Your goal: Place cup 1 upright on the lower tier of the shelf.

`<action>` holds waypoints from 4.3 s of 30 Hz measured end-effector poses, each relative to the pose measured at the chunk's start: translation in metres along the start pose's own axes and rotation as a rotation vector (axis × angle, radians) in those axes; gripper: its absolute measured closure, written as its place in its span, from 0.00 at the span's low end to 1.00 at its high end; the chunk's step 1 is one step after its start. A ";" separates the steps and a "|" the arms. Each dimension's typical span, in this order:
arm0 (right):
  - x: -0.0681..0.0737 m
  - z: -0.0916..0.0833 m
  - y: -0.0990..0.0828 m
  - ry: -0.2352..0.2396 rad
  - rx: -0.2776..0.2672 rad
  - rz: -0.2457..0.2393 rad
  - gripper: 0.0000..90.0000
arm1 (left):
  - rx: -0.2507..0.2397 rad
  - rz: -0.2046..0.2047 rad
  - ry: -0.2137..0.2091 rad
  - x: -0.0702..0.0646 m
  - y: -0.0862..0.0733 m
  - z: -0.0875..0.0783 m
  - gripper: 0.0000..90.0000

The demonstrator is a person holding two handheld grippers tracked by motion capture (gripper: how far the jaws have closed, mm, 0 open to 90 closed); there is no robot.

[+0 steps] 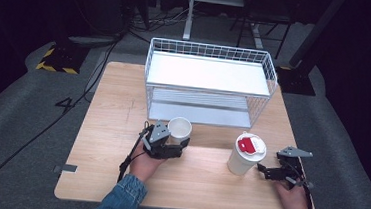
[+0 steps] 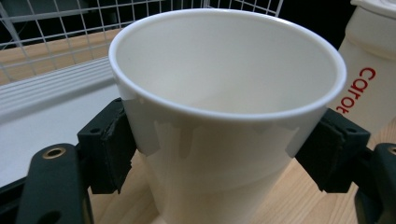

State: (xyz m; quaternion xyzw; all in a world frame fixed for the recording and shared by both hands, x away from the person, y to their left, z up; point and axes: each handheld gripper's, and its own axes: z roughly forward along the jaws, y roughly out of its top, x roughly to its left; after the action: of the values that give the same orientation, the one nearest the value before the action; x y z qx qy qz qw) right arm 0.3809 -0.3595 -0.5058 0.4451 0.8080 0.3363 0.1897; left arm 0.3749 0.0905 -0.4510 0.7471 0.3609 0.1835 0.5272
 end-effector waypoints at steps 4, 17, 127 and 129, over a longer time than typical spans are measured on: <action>0.000 0.000 0.000 -0.001 0.000 0.001 0.01 | 0.000 0.012 0.003 0.004 0.012 0.004 0.24; 0.000 0.000 0.000 -0.003 0.000 0.003 0.01 | 0.016 0.020 0.042 0.009 0.035 0.028 0.24; 0.000 0.000 0.000 -0.004 0.000 0.002 0.01 | 0.007 -0.076 0.226 0.031 0.040 0.126 0.00; 0.000 0.000 0.000 -0.004 -0.001 0.002 0.01 | 0.002 -0.081 0.218 0.030 0.040 0.123 0.00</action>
State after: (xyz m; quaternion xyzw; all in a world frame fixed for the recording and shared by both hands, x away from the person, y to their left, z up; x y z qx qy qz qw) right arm 0.3809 -0.3596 -0.5058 0.4466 0.8070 0.3360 0.1908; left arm 0.4889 0.0247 -0.4638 0.7080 0.4461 0.2418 0.4912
